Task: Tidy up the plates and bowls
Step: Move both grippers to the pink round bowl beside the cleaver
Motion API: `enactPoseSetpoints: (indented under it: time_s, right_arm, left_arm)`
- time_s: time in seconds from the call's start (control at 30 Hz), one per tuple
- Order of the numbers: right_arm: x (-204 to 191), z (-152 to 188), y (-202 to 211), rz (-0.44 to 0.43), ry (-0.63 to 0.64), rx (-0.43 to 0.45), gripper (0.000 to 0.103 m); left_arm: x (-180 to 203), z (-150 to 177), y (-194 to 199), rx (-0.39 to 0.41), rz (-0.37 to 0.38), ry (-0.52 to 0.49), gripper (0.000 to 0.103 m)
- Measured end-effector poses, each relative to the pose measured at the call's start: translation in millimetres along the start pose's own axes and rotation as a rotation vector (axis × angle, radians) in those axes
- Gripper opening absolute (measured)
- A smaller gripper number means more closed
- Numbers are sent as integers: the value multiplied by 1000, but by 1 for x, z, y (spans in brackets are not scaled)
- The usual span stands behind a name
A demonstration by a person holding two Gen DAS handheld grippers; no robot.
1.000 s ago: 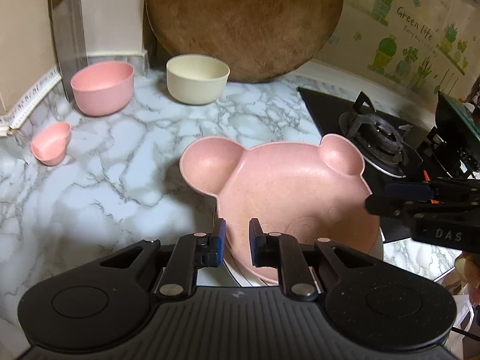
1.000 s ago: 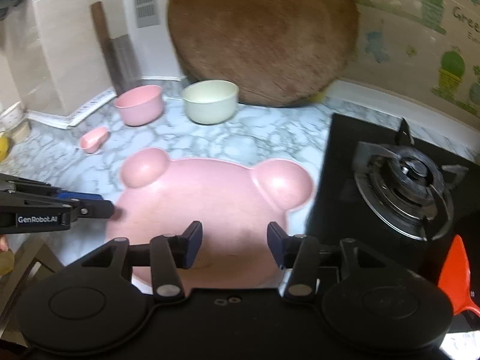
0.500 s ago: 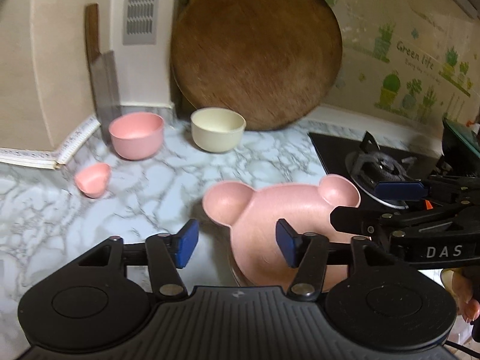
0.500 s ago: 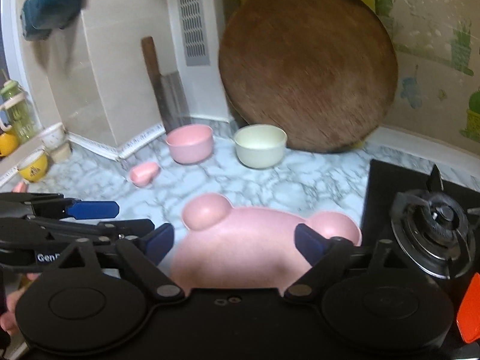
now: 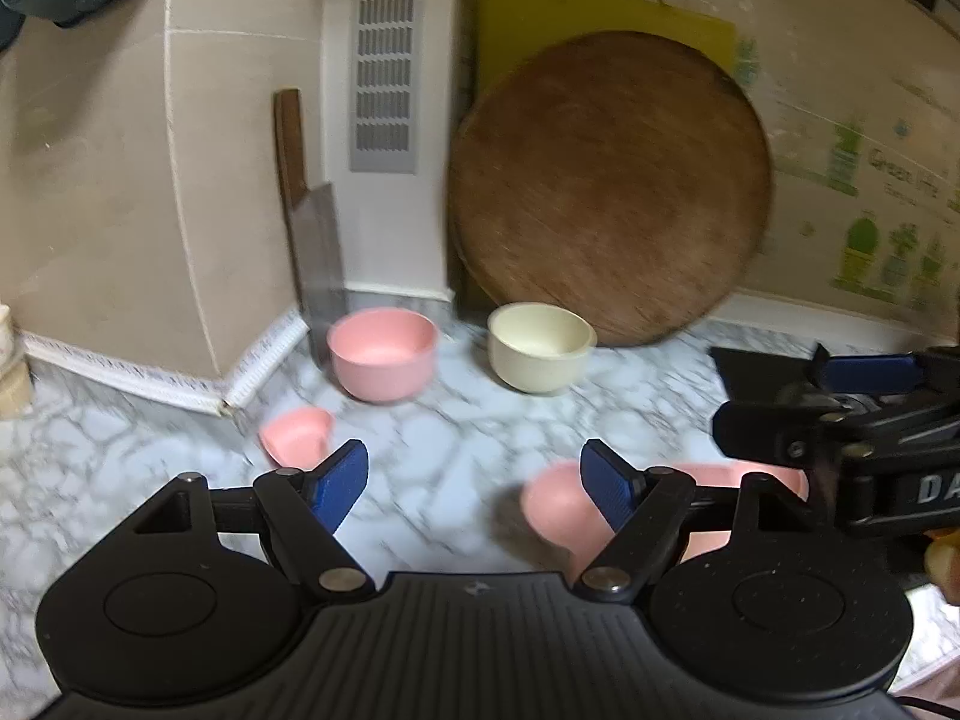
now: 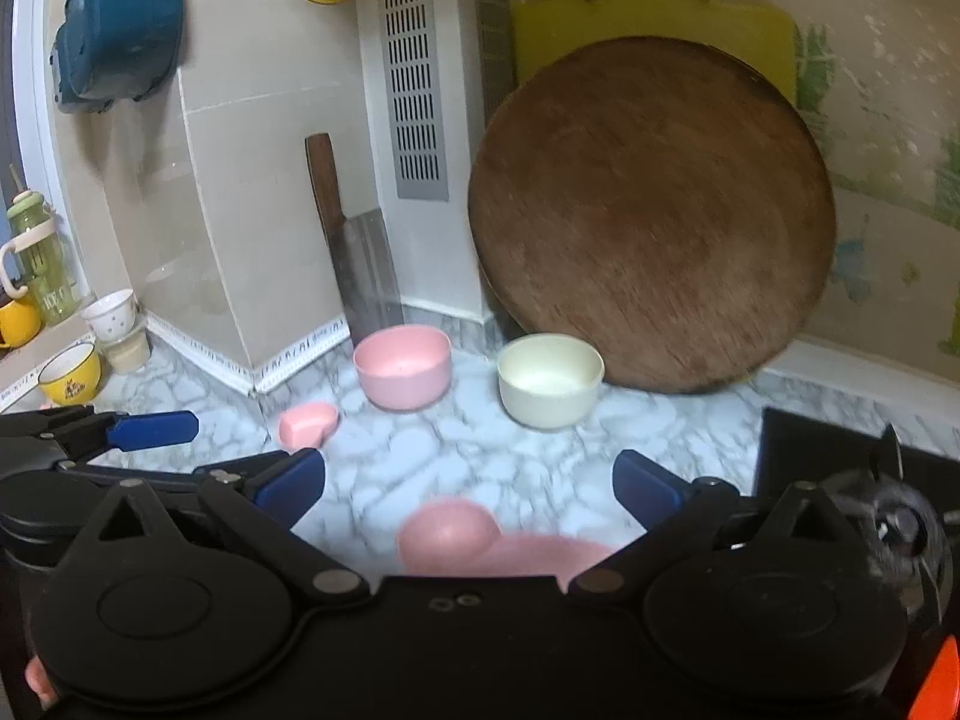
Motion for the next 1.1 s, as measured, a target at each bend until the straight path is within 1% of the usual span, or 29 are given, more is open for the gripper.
enactPoseSetpoints:
  time_s: [0.17,0.37,0.47,0.63,0.7,0.83,0.97,1.1]
  right_arm:
    - [-8,-27,-29,-10,21,0,103]
    - [-12,-51,-77,-6,-9,-48,103]
    - [-12,-62,-102,1,-55,-77,103]
    - [-15,-81,-145,-32,-100,-132,102]
    - [-16,-86,-164,-36,-110,-154,100]
    - [-14,-93,-199,-3,-155,-194,100]
    - [-10,-97,-230,-8,-197,-235,97]
    - [-12,-98,-256,3,-190,-268,86]
  left_arm:
    - [-26,-19,-26,-8,-16,17,78]
    - [-59,-42,-64,-20,-24,42,78]
    - [-75,-52,-90,-50,-21,55,78]
    - [-98,-61,-136,-116,-7,100,78]
    - [-102,-63,-150,-127,-1,105,78]
    - [-110,-68,-177,-145,-2,98,78]
    - [-116,-69,-202,-160,-21,85,78]
    - [-125,-68,-224,-185,-15,122,78]
Point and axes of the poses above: each gripper's, at about its wrist camera, not at the fingertips, and y roughly against the way its jaws point, x to its right, z to its underside, the point moved 1 cm from there along -y, roughly the way its jaws point, and after that the axes turned 2 degrees about y, right-handed, at the moved point
